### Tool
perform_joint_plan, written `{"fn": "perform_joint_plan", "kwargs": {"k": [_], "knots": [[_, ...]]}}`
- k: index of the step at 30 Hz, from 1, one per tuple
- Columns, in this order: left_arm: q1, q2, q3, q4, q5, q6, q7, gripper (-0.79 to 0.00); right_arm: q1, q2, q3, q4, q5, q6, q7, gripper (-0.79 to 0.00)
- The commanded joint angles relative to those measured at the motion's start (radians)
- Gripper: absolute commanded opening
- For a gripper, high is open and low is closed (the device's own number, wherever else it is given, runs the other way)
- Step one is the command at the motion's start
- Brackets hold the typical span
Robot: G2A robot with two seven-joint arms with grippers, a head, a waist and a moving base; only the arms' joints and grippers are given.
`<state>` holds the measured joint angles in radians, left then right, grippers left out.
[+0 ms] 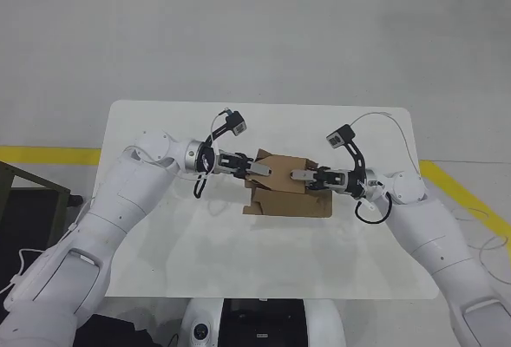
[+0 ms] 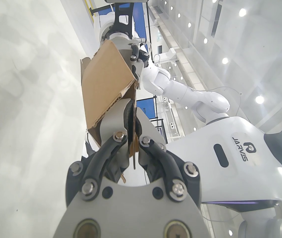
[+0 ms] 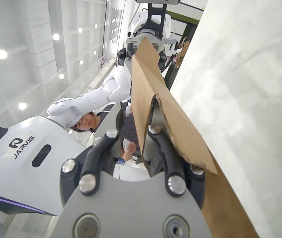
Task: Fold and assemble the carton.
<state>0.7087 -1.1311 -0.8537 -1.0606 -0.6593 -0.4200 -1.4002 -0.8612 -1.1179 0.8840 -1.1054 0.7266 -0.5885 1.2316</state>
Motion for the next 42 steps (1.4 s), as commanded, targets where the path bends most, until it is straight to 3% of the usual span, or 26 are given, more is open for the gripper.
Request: {"fn": "perform_joint_plan", "kwargs": {"k": [1, 10, 11, 12, 13, 14, 27, 42], "knots": [[-0.001, -0.001, 0.001, 0.001, 0.000, 0.000, 0.000, -0.785, 0.002, -0.001, 0.000, 0.004, -0.001, 0.002, 0.002, -0.776], [-0.004, -0.002, 0.003, 0.002, 0.002, 0.003, -0.003, -0.785, 0.012, -0.004, -0.002, 0.019, -0.018, 0.011, 0.011, -0.785], [-0.004, -0.002, 0.003, 0.002, 0.002, 0.004, -0.004, -0.730, 0.014, -0.005, -0.002, 0.022, -0.023, 0.012, 0.012, -0.785], [-0.004, -0.002, 0.002, 0.002, 0.001, 0.004, -0.004, -0.566, 0.016, -0.005, -0.003, 0.025, -0.032, 0.014, 0.014, -0.785], [-0.005, -0.002, 0.001, 0.002, 0.001, 0.005, -0.005, -0.332, 0.019, -0.005, -0.004, 0.029, -0.040, 0.015, 0.015, -0.785], [-0.005, -0.001, -0.001, 0.002, 0.000, 0.006, -0.006, 0.000, 0.022, -0.006, -0.004, 0.034, -0.046, 0.015, 0.015, -0.785], [0.016, 0.009, -0.036, -0.041, -0.044, 0.025, -0.025, 0.000, 0.045, -0.020, -0.013, 0.094, -0.108, 0.032, 0.003, -0.785], [0.020, 0.002, -0.038, -0.087, -0.072, 0.033, -0.033, 0.000, 0.036, -0.033, -0.016, 0.069, -0.153, 0.068, -0.029, -0.785]]}}
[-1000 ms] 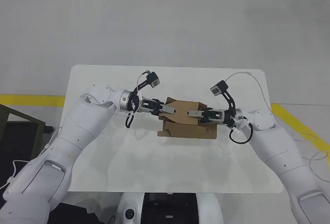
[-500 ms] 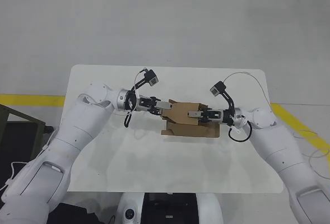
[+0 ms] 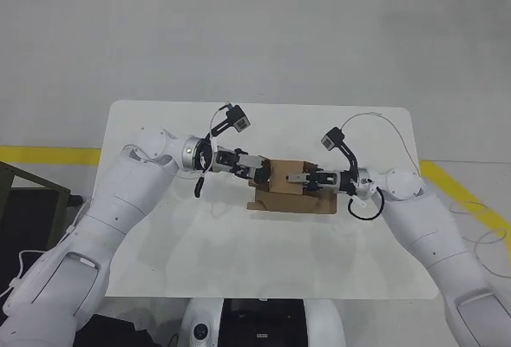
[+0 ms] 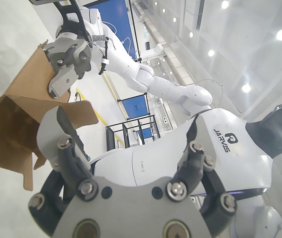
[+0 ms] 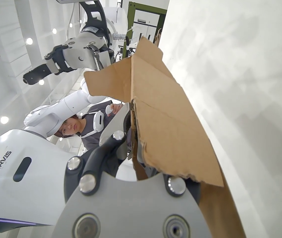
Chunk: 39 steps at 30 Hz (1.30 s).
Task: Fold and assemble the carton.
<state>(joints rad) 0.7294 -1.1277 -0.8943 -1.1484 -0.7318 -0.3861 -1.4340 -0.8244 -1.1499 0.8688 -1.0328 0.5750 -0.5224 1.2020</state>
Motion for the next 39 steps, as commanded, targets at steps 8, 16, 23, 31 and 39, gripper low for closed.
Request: {"fn": "perform_joint_plan", "kwargs": {"k": [8, 16, 23, 31, 39], "knots": [[-0.013, -0.015, 0.033, -0.010, 0.022, -0.007, 0.007, 0.000, -0.005, -0.006, -0.001, -0.031, -0.019, 0.017, 0.000, -0.785], [-0.025, -0.018, 0.043, -0.013, 0.086, -0.023, 0.023, 0.000, -0.010, -0.011, 0.000, -0.049, -0.029, 0.028, 0.000, -0.785], [-0.023, -0.020, 0.046, -0.014, 0.103, -0.027, 0.027, 0.000, -0.014, -0.014, 0.007, -0.057, -0.029, 0.030, 0.004, -0.785], [-0.002, -0.015, 0.020, -0.019, 0.057, -0.026, 0.026, 0.000, -0.028, -0.010, 0.038, -0.043, -0.023, 0.021, 0.002, -0.785], [0.034, -0.004, -0.019, -0.001, 0.040, -0.030, 0.031, 0.000, -0.050, 0.000, 0.078, -0.056, -0.021, 0.017, 0.007, -0.785]]}}
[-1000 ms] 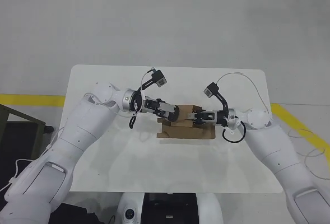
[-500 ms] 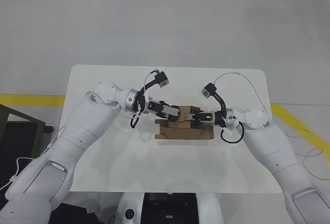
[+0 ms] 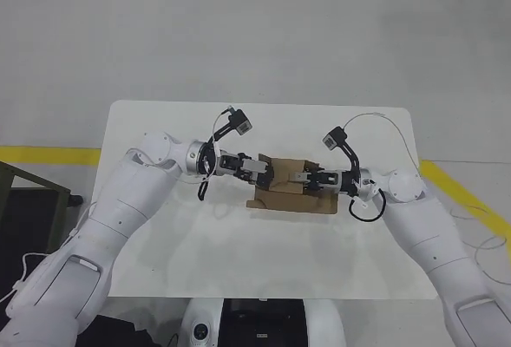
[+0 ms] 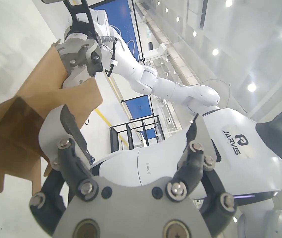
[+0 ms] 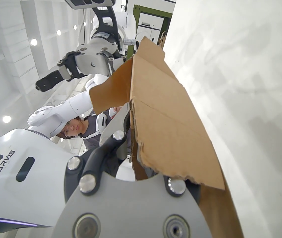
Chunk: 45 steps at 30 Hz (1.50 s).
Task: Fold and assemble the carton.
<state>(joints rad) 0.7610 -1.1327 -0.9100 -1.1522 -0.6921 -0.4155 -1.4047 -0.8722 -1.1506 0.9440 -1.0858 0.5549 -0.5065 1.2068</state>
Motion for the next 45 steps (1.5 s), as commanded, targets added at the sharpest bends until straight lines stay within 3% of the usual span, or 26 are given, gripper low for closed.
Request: {"fn": "perform_joint_plan", "kwargs": {"k": [1, 19, 45], "knots": [[0.005, 0.002, -0.006, 0.006, 0.002, -0.002, 0.002, 0.000, -0.005, 0.002, 0.007, -0.009, 0.000, 0.003, 0.005, -0.785], [0.020, 0.010, -0.062, 0.079, 0.024, -0.022, 0.024, 0.000, -0.016, -0.011, -0.015, -0.050, 0.015, 0.018, 0.048, -0.785], [0.000, -0.008, -0.058, 0.084, 0.049, -0.034, 0.034, 0.000, 0.034, -0.051, -0.067, 0.012, 0.038, 0.009, 0.072, -0.785]]}}
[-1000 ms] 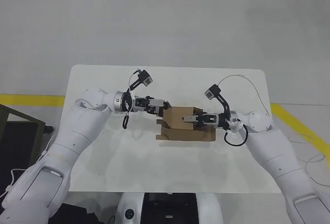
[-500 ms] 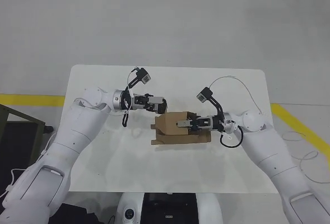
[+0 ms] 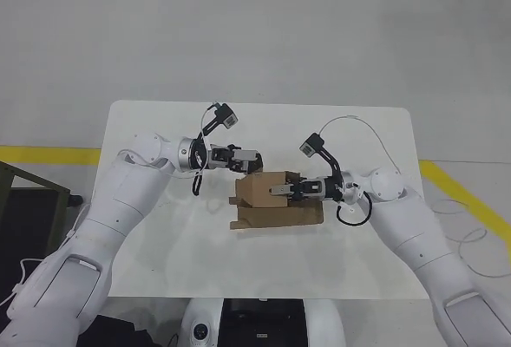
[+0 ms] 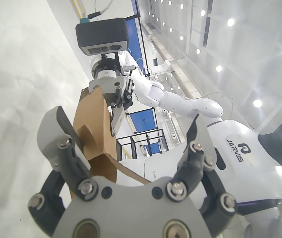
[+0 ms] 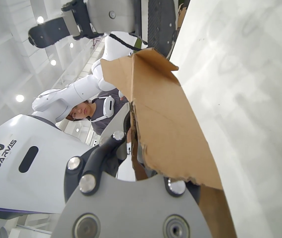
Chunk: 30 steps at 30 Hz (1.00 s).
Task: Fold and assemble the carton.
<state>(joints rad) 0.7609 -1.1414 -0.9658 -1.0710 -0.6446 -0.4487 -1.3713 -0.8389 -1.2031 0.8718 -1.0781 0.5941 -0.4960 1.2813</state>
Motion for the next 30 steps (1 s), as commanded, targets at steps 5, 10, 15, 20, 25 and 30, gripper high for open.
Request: {"fn": "perform_joint_plan", "kwargs": {"k": [5, 10, 15, 20, 25, 30], "knots": [[0.008, 0.004, -0.016, 0.007, 0.007, 0.000, 0.000, 0.000, -0.002, 0.010, 0.047, 0.019, -0.005, -0.010, -0.025, -0.785], [0.019, 0.007, -0.026, -0.004, 0.005, 0.003, -0.003, 0.000, -0.012, 0.019, 0.080, 0.008, -0.023, -0.006, -0.050, -0.785], [0.027, 0.005, -0.021, -0.031, 0.006, 0.012, -0.012, 0.000, -0.026, 0.024, 0.100, -0.010, -0.040, 0.005, -0.091, -0.785], [0.024, -0.002, -0.003, -0.039, 0.010, 0.020, -0.019, 0.000, -0.037, 0.025, 0.113, -0.025, -0.045, 0.009, -0.116, -0.785], [0.020, -0.008, 0.014, -0.046, 0.006, 0.031, -0.031, 0.000, -0.052, 0.029, 0.139, -0.029, -0.063, 0.005, -0.171, -0.785], [0.021, -0.013, 0.025, -0.054, -0.006, 0.040, -0.040, 0.000, -0.070, 0.035, 0.163, -0.048, -0.091, 0.006, -0.213, -0.785]]}}
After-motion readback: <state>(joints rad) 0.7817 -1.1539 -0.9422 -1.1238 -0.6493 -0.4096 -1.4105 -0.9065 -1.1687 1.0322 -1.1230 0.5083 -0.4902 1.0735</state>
